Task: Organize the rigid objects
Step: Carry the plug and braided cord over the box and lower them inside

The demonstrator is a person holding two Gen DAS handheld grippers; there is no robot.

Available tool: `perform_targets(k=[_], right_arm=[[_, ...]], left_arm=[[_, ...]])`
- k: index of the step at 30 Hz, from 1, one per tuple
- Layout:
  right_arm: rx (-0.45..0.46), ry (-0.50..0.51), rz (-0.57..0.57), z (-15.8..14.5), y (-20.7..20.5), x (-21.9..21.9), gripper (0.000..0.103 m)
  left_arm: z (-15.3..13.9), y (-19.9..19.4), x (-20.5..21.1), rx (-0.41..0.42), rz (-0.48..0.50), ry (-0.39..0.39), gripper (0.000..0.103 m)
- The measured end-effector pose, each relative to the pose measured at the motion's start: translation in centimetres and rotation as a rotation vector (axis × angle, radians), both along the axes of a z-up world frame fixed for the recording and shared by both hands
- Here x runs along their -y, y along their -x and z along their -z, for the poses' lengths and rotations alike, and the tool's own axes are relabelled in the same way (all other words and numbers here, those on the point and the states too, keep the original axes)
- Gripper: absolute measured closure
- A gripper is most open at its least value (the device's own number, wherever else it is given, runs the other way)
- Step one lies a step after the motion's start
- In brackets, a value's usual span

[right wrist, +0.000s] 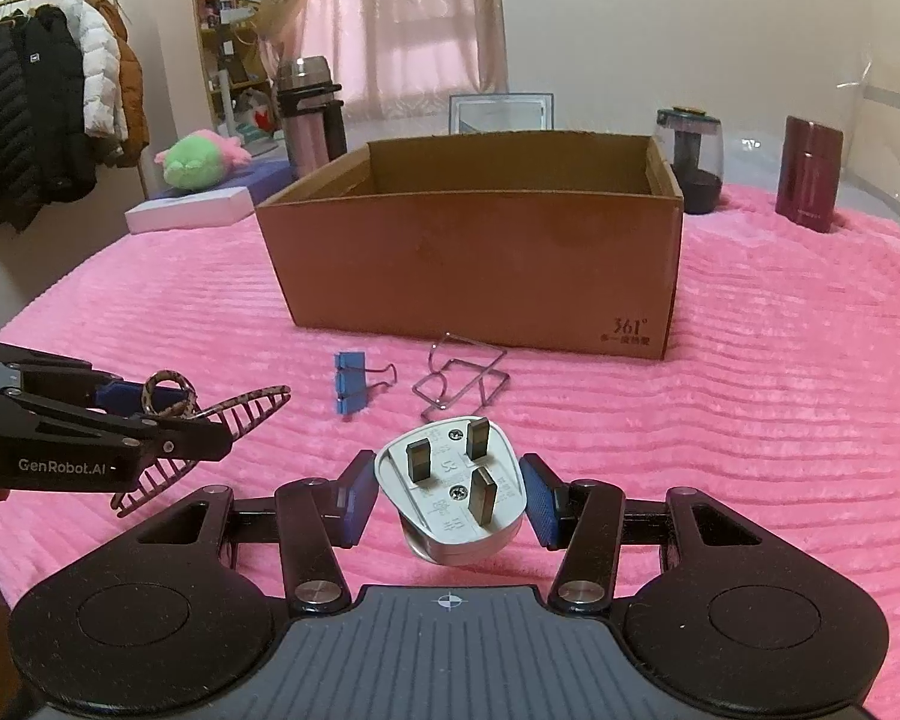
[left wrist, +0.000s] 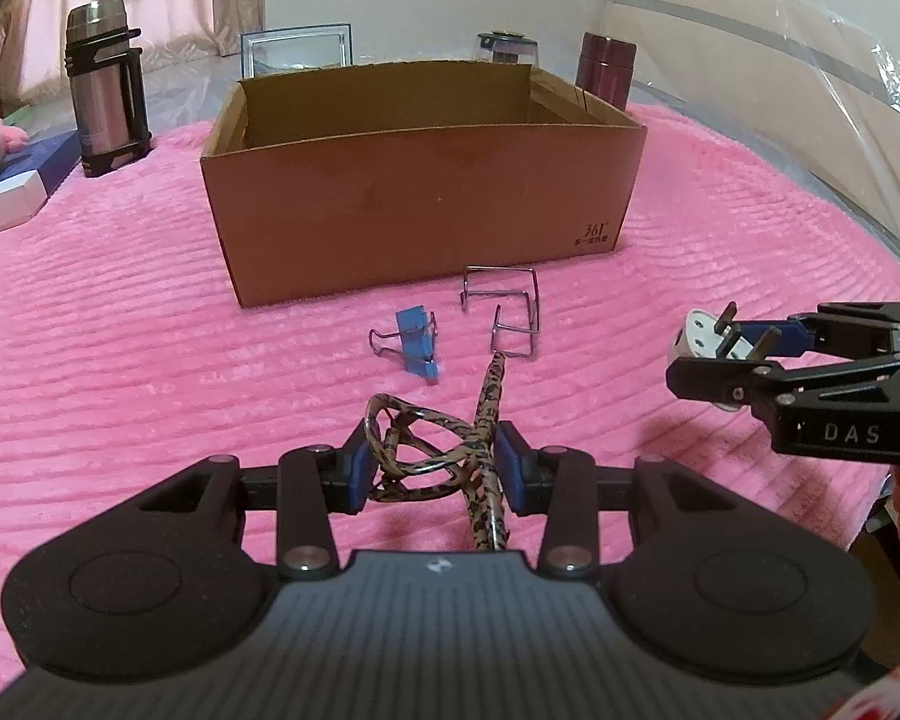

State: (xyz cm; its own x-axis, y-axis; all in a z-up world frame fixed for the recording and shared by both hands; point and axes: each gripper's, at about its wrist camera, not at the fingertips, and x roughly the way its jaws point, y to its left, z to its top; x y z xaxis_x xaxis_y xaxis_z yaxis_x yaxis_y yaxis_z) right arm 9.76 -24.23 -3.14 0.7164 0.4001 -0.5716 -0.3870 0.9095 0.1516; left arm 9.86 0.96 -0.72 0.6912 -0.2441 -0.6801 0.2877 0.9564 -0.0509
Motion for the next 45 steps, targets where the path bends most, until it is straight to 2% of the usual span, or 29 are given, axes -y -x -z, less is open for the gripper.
perform_targets(k=[15, 24, 34, 39, 45], right_arm=[[0.0, 0.008, -0.008, -0.3, 0.2, -0.1, 0.055], [0.009, -0.016, 0.002, -1.7, -1.1, 0.8, 0.055], [0.055, -0.053, -0.01, -6.3, -5.7, 2.1, 0.055], [0.071, -0.061, -0.029, -8.6, -8.7, 2.6, 0.055], [0.075, -0.059, -0.064, -11.2, -13.3, 2.5, 0.055]], left_arm=[[-0.9, 0.4, -0.4, 0.012, -0.002, 0.007, 0.067], [-2.7, -1.0, -0.6, 0.031, 0.036, 0.052, 0.067], [-7.9, -5.8, -0.5, 0.108, 0.089, 0.047, 0.067], [-10.3, -9.4, -0.3, 0.129, 0.117, 0.047, 0.067], [-12.0, -14.4, -0.2, 0.129, 0.133, 0.007, 0.067]])
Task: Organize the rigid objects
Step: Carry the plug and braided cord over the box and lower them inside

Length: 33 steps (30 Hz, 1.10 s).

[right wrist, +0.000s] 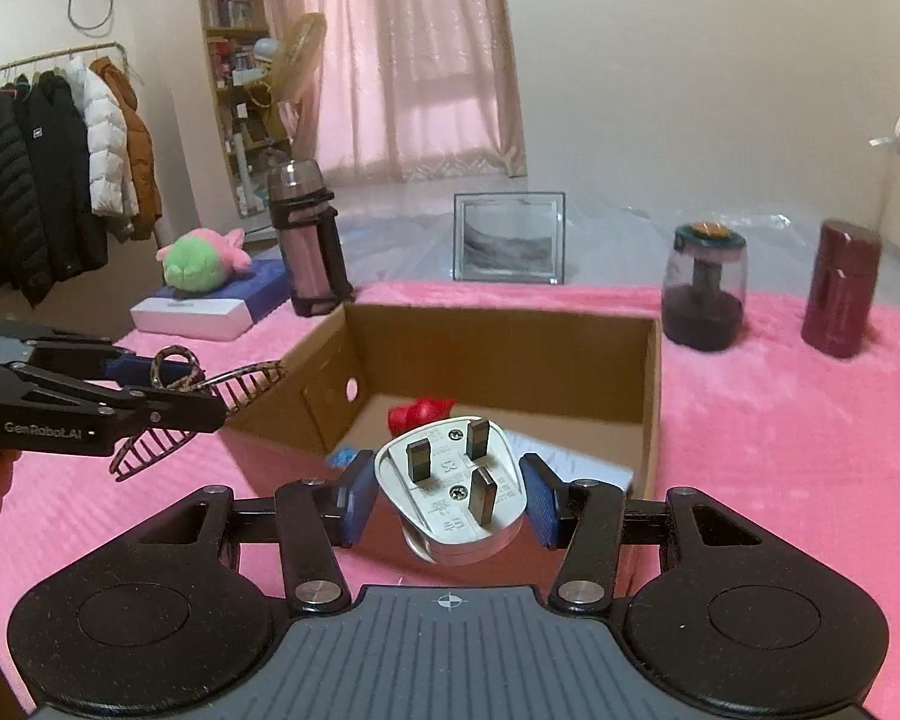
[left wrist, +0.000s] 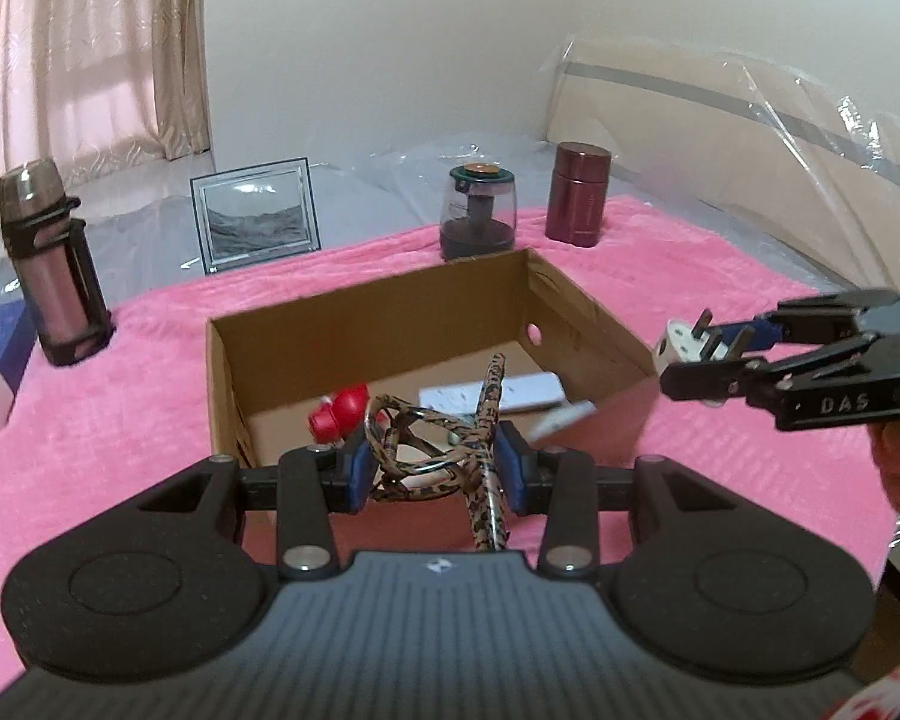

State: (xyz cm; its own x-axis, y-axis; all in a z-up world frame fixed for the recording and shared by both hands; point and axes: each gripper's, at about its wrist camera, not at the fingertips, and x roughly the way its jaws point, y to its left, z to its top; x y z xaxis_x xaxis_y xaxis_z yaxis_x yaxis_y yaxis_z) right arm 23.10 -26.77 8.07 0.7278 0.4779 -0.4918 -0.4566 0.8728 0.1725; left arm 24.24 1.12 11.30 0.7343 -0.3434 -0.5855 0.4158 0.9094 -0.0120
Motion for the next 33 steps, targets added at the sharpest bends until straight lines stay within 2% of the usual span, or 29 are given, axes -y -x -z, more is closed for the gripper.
perform_targets(k=[8, 17, 25, 33], right_arm=[[-0.033, 0.043, -0.045, -1.0, -7.3, -1.5, 0.055], [-0.192, 0.074, -0.058, 2.8, -14.8, -2.9, 0.055], [-0.265, 0.137, -0.084, 5.5, -17.8, -4.7, 0.055], [-0.326, 0.24, -0.089, 7.5, -19.3, -5.6, 0.055]], left_arm=[[1.0, -7.3, 0.3, -0.058, 0.009, -0.064, 0.067], [5.2, -13.6, 1.0, -0.162, 0.005, -0.122, 0.067], [8.4, -16.1, 1.5, -0.233, 0.007, -0.148, 0.067], [10.2, -17.2, 2.5, -0.283, 0.035, -0.181, 0.067]])
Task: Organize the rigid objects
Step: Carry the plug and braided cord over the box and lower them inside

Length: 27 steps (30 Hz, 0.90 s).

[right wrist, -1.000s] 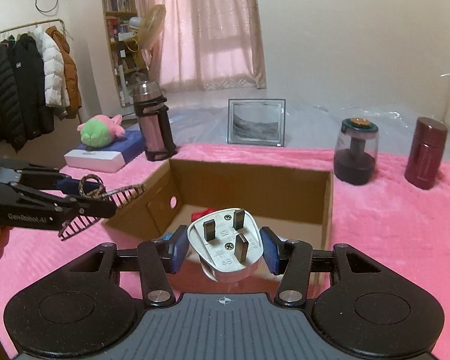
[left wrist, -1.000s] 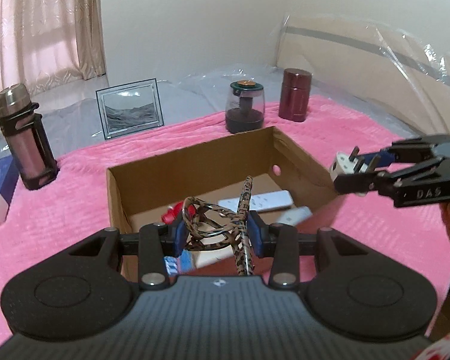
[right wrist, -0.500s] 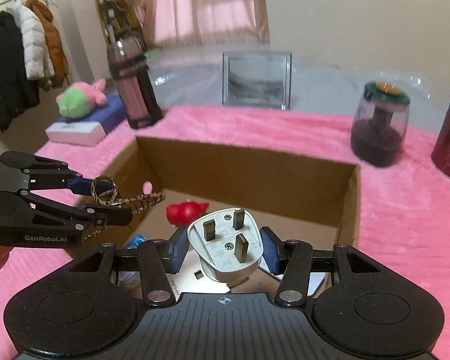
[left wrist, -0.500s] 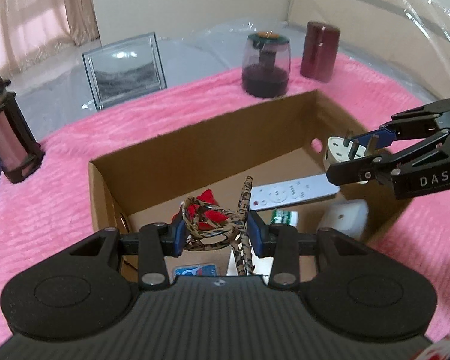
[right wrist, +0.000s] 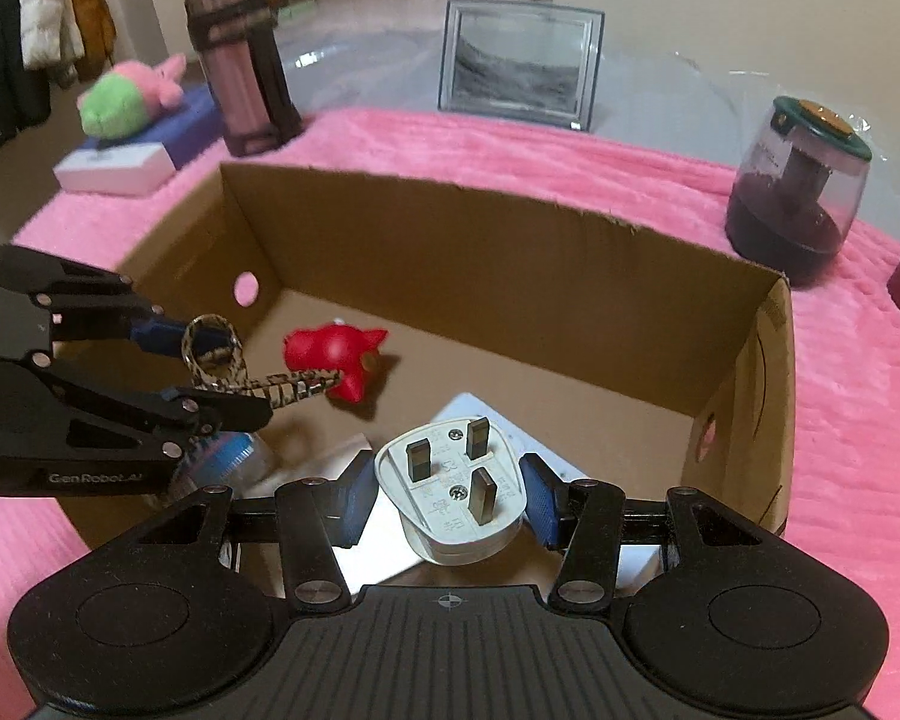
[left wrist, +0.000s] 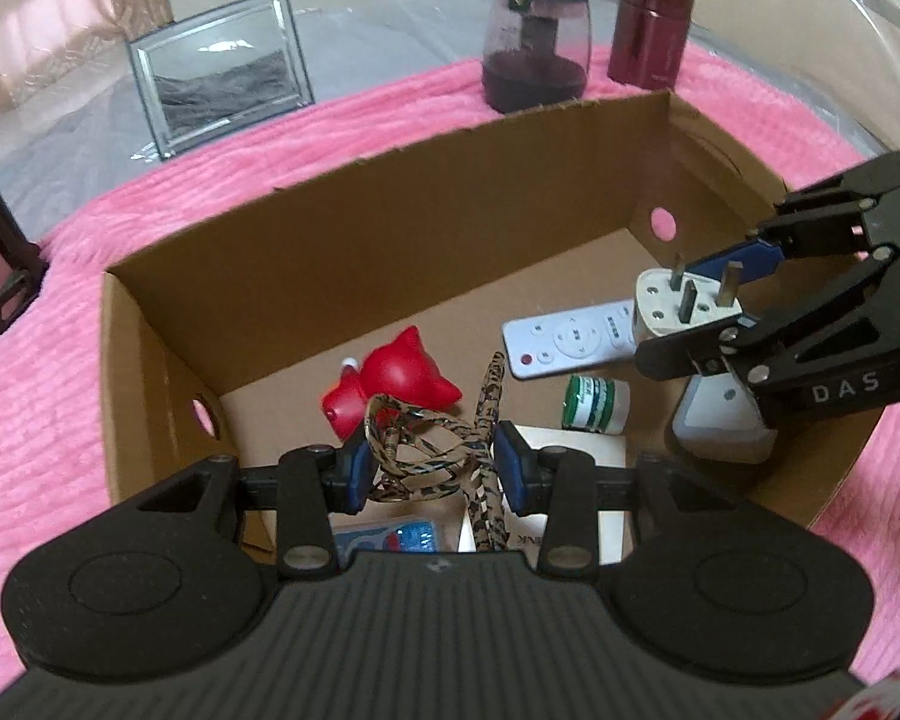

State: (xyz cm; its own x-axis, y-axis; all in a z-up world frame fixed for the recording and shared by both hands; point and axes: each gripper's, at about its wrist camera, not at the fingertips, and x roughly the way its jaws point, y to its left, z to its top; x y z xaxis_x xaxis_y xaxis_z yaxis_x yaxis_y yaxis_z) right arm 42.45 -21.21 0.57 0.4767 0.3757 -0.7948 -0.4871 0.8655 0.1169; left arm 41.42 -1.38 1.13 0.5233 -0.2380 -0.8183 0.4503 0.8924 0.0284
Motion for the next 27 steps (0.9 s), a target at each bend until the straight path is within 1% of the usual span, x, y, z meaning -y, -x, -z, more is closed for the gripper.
perform_targets(k=[6, 21, 27], right_arm=[[-0.036, 0.055, -0.022, 1.1, -0.3, -0.3, 0.055], [-0.083, 0.093, -0.035, 2.1, -0.3, -0.1, 0.055], [-0.094, 0.097, -0.037, 2.4, -0.2, 0.1, 0.055]], left_arm=[[1.0, -0.6, 0.8, -0.038, 0.023, -0.021, 0.067], [2.1, -1.4, 2.3, -0.068, 0.055, -0.062, 0.067], [1.8, -1.4, 2.2, -0.063, 0.054, -0.045, 0.066]])
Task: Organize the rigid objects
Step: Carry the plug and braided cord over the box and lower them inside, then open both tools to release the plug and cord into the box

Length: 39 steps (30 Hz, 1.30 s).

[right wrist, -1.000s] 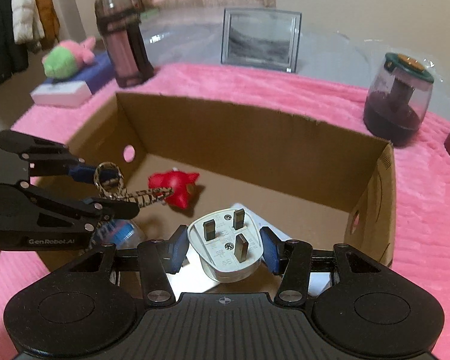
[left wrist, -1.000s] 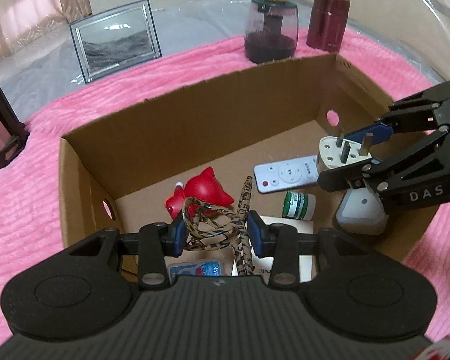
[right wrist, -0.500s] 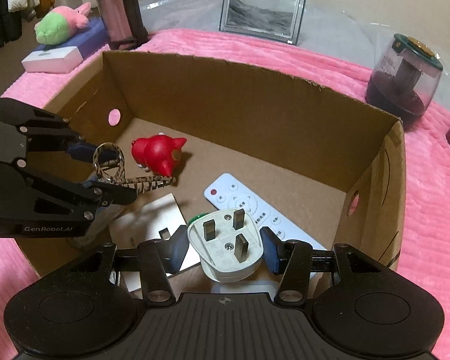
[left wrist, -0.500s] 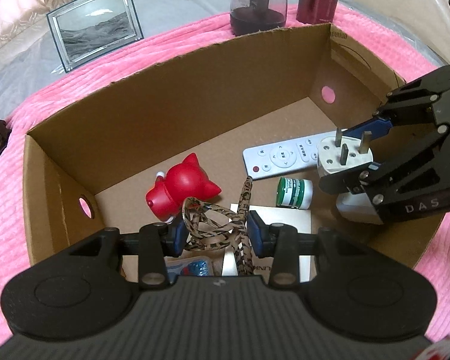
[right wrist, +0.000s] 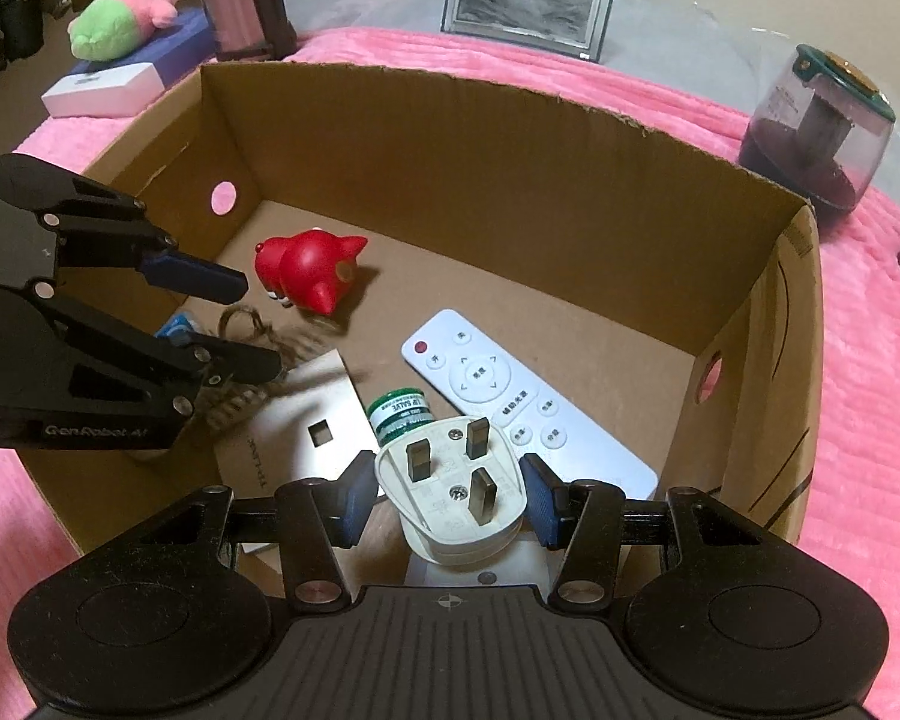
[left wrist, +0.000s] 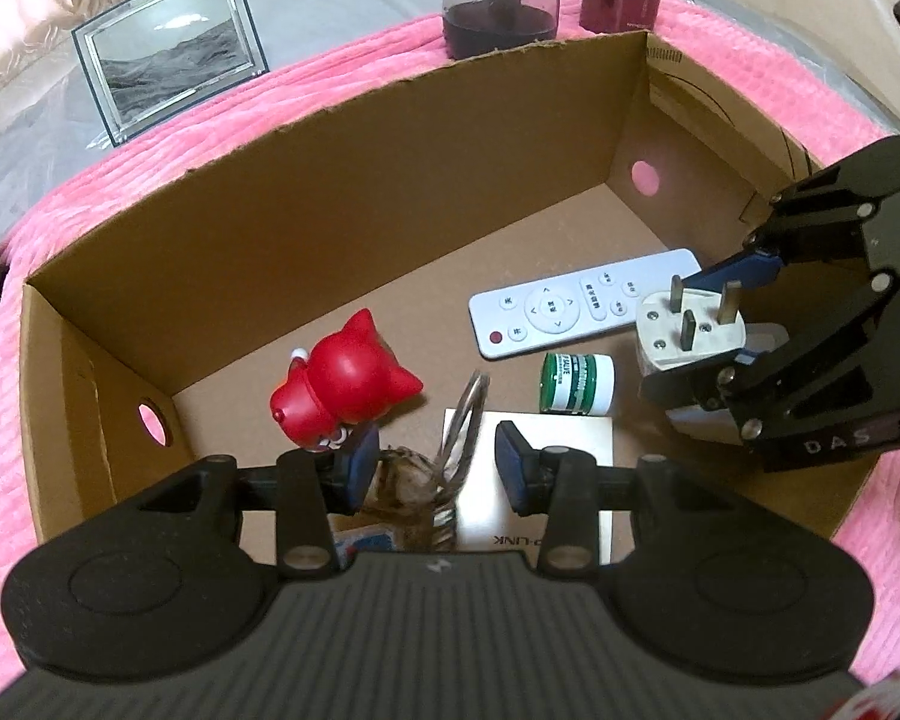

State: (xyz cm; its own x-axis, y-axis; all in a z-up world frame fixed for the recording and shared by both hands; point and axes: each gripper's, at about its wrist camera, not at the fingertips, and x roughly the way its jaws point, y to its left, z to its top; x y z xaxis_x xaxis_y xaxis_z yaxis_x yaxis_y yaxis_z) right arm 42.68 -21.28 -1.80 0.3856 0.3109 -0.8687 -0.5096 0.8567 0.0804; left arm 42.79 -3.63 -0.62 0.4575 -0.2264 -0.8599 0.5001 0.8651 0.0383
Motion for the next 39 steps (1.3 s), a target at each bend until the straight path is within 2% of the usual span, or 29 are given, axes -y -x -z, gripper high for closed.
perform_targets(k=[7, 14, 22, 30, 39], right_arm=[[-0.005, 0.005, 0.002, 0.0, 0.0, 0.3, 0.055], [-0.008, 0.009, -0.003, 0.1, 0.1, 0.2, 0.055], [0.03, -0.037, 0.022, -1.0, 0.4, 0.8, 0.055], [0.133, -0.1, 0.061, -4.4, 3.1, 1.7, 0.055], [0.249, -0.202, 0.073, -9.6, 9.9, 2.2, 0.055]], left_arm=[[-1.0, 0.6, -0.4, 0.026, -0.022, 0.049, 0.066], [-1.5, 0.9, -0.6, 0.039, -0.022, 0.062, 0.066], [-2.2, 1.8, -0.9, 0.064, -0.031, 0.087, 0.066], [-4.7, 4.6, -1.9, 0.118, -0.061, 0.145, 0.066], [-8.2, 11.2, -3.2, 0.192, -0.112, 0.223, 0.066]])
